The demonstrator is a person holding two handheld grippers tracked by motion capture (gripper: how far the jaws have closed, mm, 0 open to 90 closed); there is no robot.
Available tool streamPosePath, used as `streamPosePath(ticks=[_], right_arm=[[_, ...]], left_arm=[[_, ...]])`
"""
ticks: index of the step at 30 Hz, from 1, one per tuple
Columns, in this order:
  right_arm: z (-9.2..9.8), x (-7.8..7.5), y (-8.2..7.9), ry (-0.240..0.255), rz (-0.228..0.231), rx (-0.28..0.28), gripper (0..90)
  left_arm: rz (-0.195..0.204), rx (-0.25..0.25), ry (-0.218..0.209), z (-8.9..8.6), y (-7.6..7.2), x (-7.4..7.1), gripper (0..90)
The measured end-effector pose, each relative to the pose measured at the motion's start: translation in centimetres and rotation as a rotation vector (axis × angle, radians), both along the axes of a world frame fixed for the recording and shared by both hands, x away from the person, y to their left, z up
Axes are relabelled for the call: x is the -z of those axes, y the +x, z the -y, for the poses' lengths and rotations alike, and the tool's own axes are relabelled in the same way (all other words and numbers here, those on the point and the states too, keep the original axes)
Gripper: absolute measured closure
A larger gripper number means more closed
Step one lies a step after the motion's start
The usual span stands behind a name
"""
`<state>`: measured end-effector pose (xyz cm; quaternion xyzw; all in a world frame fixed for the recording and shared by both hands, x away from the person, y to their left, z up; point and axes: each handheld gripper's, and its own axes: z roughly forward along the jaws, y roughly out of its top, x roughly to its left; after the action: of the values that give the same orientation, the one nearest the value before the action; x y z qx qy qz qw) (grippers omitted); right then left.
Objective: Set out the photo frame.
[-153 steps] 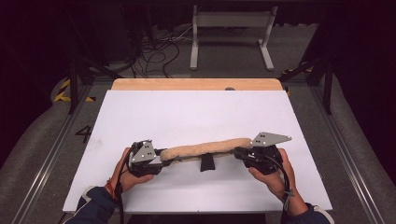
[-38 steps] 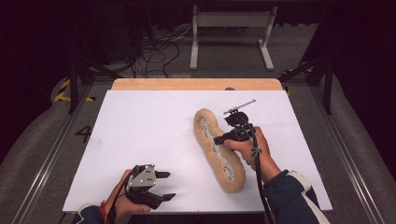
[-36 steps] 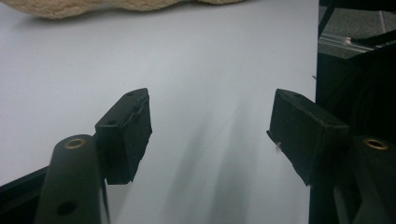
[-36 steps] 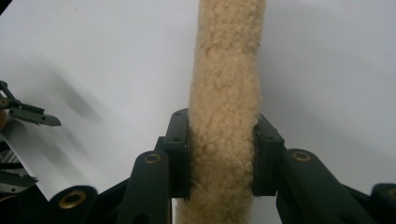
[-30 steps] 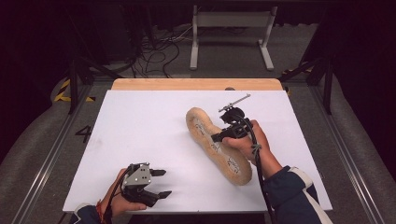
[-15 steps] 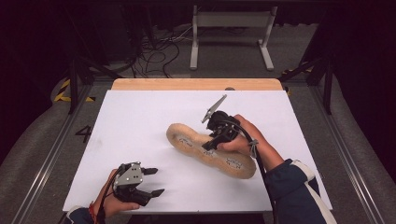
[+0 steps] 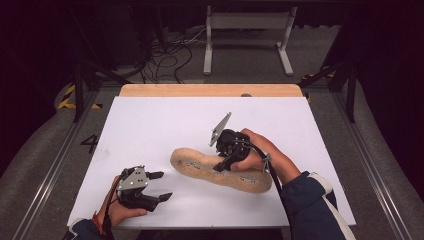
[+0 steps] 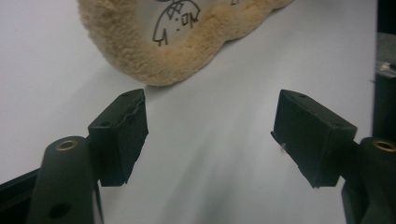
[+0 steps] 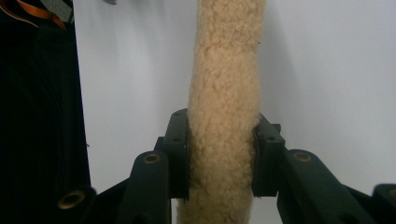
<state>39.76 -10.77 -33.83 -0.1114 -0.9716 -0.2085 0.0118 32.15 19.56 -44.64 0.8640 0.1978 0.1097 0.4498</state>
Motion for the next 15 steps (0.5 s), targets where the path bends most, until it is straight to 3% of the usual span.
streamPosePath(ticks=[4,7,10,15], right_arm=[[0.2,0.0,-0.1,-0.003,0.036,0.010,63.4],[0.6,-0.2,-0.1,0.025,0.051,0.040,58.2],[1.4,-0.5,-0.1,0.054,0.074,0.067,52.3],[3.1,-0.4,-0.5,0.098,0.087,0.096,49.2]], left_arm=[[0.003,-0.028,-0.007,0.3,1.3,-0.1,21.9],[-0.013,-0.043,-0.025,0.5,2.9,-0.2,19.1],[-0.035,-0.027,-0.050,0.9,4.3,-0.3,17.5],[-0.056,-0.009,-0.046,1.9,6.0,-0.1,15.6]])
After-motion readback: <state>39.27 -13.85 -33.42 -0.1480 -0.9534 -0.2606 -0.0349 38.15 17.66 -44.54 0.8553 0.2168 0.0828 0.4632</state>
